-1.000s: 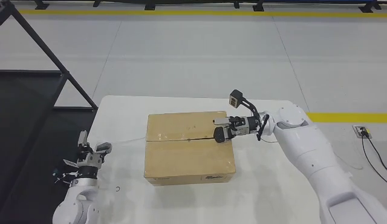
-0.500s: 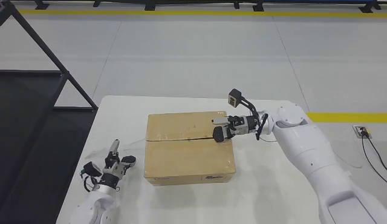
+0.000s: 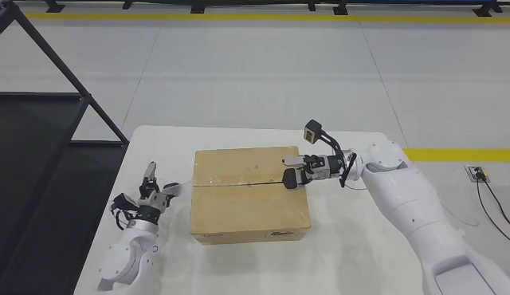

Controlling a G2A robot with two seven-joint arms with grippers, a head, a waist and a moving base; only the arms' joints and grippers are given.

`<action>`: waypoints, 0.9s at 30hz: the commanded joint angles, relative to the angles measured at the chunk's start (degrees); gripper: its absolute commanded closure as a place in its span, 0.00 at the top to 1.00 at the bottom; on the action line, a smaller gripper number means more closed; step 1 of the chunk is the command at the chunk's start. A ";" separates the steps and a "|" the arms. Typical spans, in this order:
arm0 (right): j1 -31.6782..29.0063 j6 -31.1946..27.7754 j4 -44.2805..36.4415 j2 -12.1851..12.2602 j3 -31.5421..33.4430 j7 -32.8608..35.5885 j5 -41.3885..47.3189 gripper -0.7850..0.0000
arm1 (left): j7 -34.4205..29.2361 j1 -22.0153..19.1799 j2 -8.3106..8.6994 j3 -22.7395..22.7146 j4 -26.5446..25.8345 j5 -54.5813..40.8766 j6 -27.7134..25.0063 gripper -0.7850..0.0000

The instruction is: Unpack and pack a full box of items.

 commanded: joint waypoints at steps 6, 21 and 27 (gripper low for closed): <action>0.03 -0.25 -0.04 0.10 -0.02 -0.25 -0.29 1.00 | 1.13 2.80 0.16 -4.42 -6.08 -2.61 -4.30 1.00; -0.86 0.48 -1.68 1.62 1.01 0.48 -0.93 1.00 | 0.87 3.65 0.31 -6.31 -15.76 -0.73 -3.80 1.00; -0.93 0.64 -0.65 1.69 0.94 0.64 -0.94 1.00 | 0.15 3.43 0.24 -5.08 -18.56 1.00 -3.40 1.00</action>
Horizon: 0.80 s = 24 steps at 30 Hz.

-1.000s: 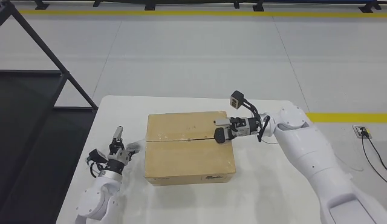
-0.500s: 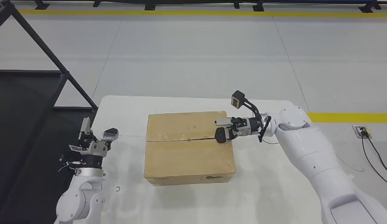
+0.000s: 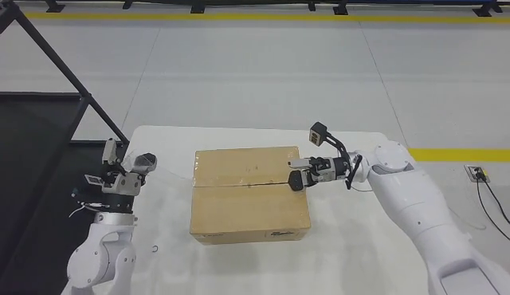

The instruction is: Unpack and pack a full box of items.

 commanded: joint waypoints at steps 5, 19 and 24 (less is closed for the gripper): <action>0.03 -0.49 0.65 -0.06 -0.05 -0.49 0.03 1.00 | -0.46 0.79 -0.13 2.08 -4.57 2.91 0.06 1.00; -0.26 -0.88 0.59 -0.29 -0.43 -0.88 -0.29 1.00 | 1.31 -3.16 -1.10 13.69 -9.06 12.14 4.31 1.00; -0.43 -1.05 0.07 0.16 0.00 -1.05 -0.64 1.00 | 2.25 -6.25 -1.67 18.23 -7.92 15.19 6.08 1.00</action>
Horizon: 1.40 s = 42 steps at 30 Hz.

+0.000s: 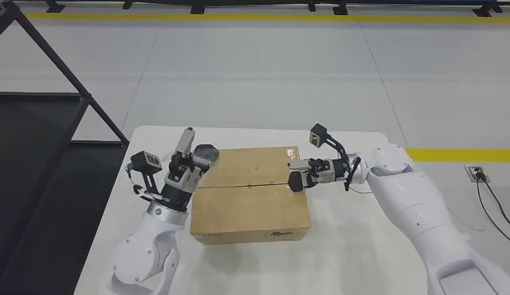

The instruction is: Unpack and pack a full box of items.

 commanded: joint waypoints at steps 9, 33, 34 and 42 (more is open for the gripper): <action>-1.62 -0.31 -1.87 1.41 1.35 -0.31 -0.47 1.00 | 1.03 -5.80 -1.26 7.26 3.82 2.91 2.28 1.00; -3.13 -1.02 -3.05 1.91 1.56 -1.02 0.08 1.00 | -0.43 -10.57 -3.59 16.12 8.03 7.26 4.37 1.00; -3.10 -1.01 -3.04 1.91 1.55 -1.01 0.09 1.00 | -0.39 -10.44 -3.63 16.05 7.91 7.28 4.31 1.00; -2.98 -1.23 -2.87 2.12 1.83 -1.23 0.11 1.00 | -1.17 -5.37 -3.04 11.76 0.63 8.41 1.81 1.00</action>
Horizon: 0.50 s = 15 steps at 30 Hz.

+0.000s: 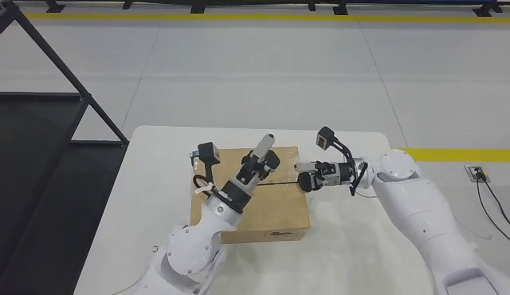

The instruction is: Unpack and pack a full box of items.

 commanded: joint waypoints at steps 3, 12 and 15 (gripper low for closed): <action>-0.11 0.03 -0.16 0.11 0.03 0.03 -0.08 1.00 | -0.38 5.35 0.87 -6.08 -5.56 0.24 -1.70 1.00; -0.25 0.32 -0.16 0.22 -0.04 0.32 0.26 1.00 | -2.26 16.47 2.66 -22.14 -10.95 0.50 -1.68 1.00; -0.32 0.42 -0.14 0.22 -0.11 0.42 0.45 1.00 | -2.26 16.47 2.66 -22.14 -10.95 0.50 -1.68 1.00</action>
